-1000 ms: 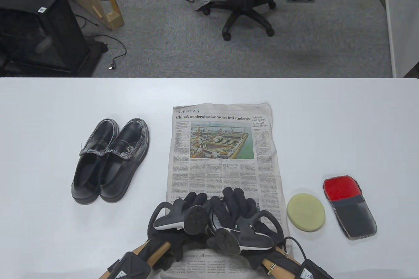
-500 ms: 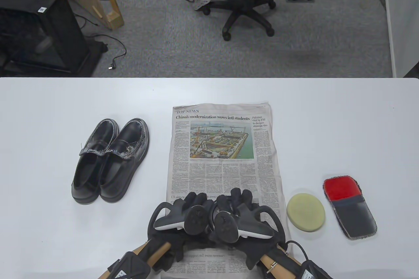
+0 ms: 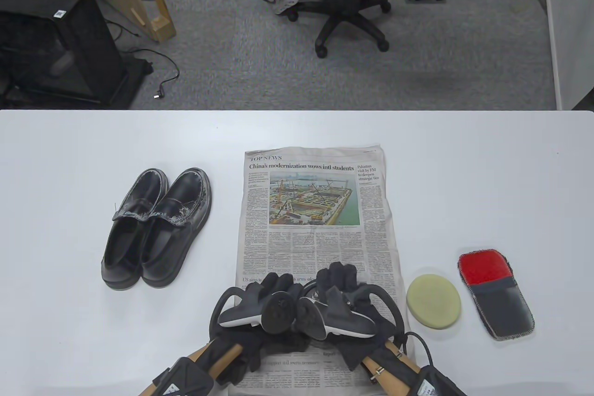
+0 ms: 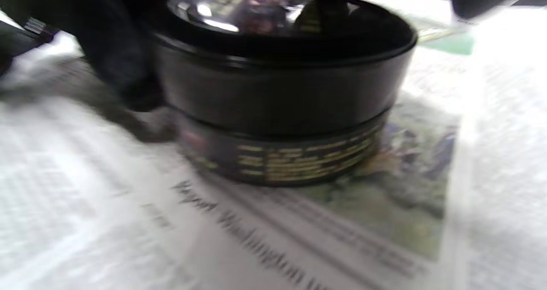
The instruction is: Dip and apply leather care cream with polishing sponge on shoes
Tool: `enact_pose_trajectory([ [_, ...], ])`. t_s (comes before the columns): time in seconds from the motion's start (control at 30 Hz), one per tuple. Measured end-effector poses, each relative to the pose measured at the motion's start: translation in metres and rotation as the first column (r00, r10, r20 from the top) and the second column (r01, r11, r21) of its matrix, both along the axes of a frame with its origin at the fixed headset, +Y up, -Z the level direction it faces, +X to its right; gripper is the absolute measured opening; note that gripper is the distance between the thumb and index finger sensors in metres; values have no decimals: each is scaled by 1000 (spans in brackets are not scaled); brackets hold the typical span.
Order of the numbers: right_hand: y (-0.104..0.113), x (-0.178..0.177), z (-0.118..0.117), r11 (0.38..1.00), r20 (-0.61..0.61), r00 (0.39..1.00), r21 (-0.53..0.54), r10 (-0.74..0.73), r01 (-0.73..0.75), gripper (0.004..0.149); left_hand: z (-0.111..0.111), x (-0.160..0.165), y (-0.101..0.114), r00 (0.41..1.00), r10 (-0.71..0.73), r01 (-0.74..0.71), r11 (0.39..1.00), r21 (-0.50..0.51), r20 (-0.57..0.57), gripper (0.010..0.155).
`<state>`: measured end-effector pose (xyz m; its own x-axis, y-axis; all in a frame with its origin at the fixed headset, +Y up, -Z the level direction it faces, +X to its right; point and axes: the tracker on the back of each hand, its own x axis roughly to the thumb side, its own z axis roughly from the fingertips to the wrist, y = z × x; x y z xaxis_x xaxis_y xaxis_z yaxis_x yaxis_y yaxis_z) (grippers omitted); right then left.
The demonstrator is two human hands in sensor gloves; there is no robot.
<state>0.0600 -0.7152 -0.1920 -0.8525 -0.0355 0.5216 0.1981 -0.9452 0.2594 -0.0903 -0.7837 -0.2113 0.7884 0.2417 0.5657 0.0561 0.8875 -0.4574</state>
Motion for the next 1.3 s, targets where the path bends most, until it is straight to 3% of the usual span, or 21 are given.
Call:
enact_pose_trajectory([
  [0.07, -1, 6, 0, 995, -7, 998, -76, -63, 62, 91, 0, 0, 0, 1000, -1, 1, 1000, 1, 0, 106],
  [0.1, -3, 6, 0, 998, 12, 999, -46, -41, 41, 89, 0, 0, 0, 1000, -1, 1, 1000, 1, 0, 106],
  [0.2, -8, -2, 0, 976, 83, 996, 208, 43, -59, 93, 1, 1, 0, 1000, -6, 6, 1000, 6, -1, 106],
  [0.3, -13, -7, 1, 929, 154, 982, 334, 113, -160, 96, 1, 1, 0, 1000, -6, 6, 1000, 6, -1, 106],
  [0.4, -7, 1, -6, 958, 211, 970, 230, 123, -171, 92, 0, 0, -1, 1000, -8, 8, 1000, 5, 0, 106],
  [0.47, -1, 12, -5, 986, 231, 973, 166, -5, -34, 90, 0, 0, -1, 1000, -7, 7, 1000, 4, 1, 106],
  [0.6, 1, 20, 2, 996, 47, 997, 78, -56, 52, 82, 0, 0, -1, 1000, -6, 6, 1000, 4, -1, 106],
  [0.67, -5, 20, 0, 982, 11, 989, -112, -150, 151, 87, 0, 1, -1, 1000, -9, 9, 1000, 6, -2, 106],
  [0.83, -10, 10, 2, 998, 43, 999, 64, -8, 5, 95, 1, 2, -1, 1000, -28, 28, 1000, 10, 2, 106],
  [1.0, -15, 0, 10, 964, 100, 994, 257, 46, -70, 96, 1, 2, -1, 1000, -25, 25, 1000, 15, -9, 105],
  [1.13, -9, 3, 7, 981, 88, 993, 173, 78, -92, 94, 0, 2, -1, 1000, -27, 27, 1000, 14, -8, 105],
  [1.3, -8, 19, 0, 997, 18, 997, -31, -74, 74, 104, 0, 2, -1, 1000, -25, 25, 1000, 10, -5, 105],
])
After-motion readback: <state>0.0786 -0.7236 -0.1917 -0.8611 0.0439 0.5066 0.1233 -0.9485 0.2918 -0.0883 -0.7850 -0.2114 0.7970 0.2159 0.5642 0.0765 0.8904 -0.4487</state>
